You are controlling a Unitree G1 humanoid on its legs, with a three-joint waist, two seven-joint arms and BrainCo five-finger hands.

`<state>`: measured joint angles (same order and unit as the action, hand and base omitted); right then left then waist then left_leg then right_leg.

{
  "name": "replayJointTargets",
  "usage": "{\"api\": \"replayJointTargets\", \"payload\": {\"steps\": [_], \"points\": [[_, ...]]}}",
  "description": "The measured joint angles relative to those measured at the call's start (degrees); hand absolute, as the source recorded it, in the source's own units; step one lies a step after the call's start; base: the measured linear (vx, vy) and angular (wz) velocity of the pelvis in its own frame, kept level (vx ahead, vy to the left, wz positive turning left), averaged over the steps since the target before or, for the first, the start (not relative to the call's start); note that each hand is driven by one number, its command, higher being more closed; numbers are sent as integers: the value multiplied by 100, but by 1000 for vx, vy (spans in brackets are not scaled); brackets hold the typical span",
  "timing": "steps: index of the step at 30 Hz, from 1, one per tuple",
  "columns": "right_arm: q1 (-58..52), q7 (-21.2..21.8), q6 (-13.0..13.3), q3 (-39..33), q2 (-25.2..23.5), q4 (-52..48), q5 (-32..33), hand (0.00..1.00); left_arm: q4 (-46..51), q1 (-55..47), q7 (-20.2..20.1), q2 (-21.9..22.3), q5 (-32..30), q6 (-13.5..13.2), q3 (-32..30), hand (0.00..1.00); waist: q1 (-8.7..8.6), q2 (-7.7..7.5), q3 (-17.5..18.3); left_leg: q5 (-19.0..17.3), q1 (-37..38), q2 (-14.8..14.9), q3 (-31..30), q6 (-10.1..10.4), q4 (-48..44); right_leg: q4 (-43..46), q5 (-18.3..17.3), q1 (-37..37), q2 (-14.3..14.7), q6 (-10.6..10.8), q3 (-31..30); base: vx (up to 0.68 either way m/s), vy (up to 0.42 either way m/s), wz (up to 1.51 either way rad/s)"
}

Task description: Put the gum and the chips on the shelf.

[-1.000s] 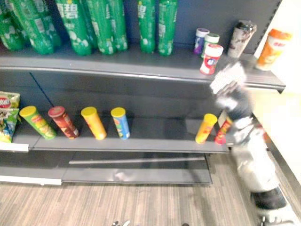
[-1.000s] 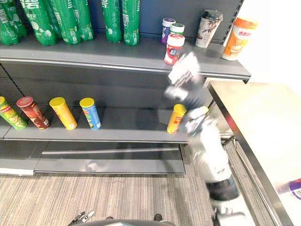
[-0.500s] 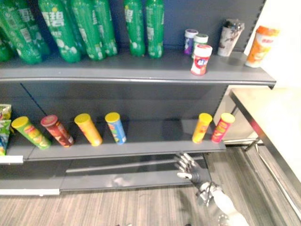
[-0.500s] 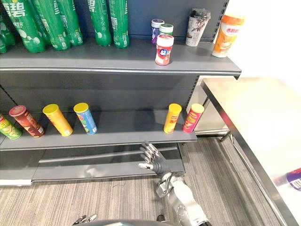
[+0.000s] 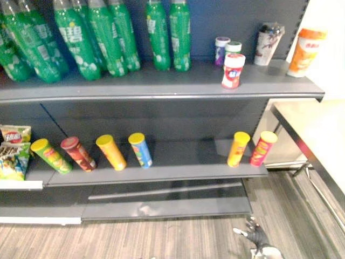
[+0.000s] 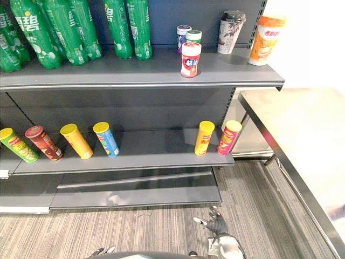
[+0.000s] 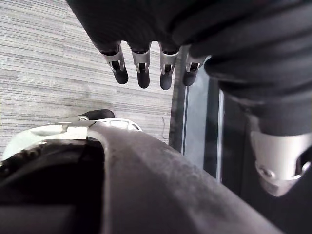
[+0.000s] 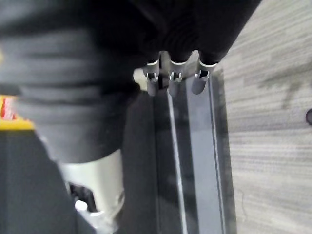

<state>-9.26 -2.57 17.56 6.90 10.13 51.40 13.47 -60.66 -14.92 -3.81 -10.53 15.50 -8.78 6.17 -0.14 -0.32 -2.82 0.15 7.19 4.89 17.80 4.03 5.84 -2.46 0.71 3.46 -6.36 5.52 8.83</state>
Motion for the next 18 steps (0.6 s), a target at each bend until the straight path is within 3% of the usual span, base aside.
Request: {"api": "replayJointTargets", "payload": {"steps": [6, 9, 11, 14, 17, 18], "points": [[-156, -282, 0, -658, -154, 311, -17, 0, -58, -62, -118, 96, 138, -66, -215, 0, -112, 5, -48, -41, 37, -18, 42, -12, -5, 147, -114, -40, -26, 27, -64, 6, 8, -2], [-231, -434, -25, -1040, -226, 471, -39, 0, -84, -35, -181, 130, 234, -61, -279, 0, -128, 7, -79, -205, 72, -57, 122, -88, -172, 751, -470, -297, -127, 82, -195, 25, 48, -14], [-261, -482, -83, -1414, -241, 582, 10, 0, -84, 27, -296, 129, 244, -61, -358, 0, -129, -15, -189, -748, -279, 16, 218, -107, -1174, 1310, -684, -535, -241, 170, -349, 49, 34, -25], [-330, -612, -81, -1887, -254, 578, 105, 0, -91, 139, -335, 119, 244, 13, -380, 0, -156, 76, -364, -1374, -608, 262, 404, -199, -2278, 1564, -730, -640, -197, 244, -578, 12, 69, -36], [-348, -660, -44, -2215, -424, 553, 288, 0, -89, 195, -390, 99, 238, 64, -431, 0, -171, 38, -544, -1626, -576, 379, 732, -237, -2557, 1456, -580, -639, -155, 374, -811, -17, 146, -67], [-381, -655, -5, -2243, -527, 496, 299, 0, -84, 223, -407, 126, 235, 64, -441, 0, -161, 39, -625, -1723, -576, 467, 1049, -287, -2644, 1280, -338, -729, -128, 376, -844, -53, 135, -93]]}}
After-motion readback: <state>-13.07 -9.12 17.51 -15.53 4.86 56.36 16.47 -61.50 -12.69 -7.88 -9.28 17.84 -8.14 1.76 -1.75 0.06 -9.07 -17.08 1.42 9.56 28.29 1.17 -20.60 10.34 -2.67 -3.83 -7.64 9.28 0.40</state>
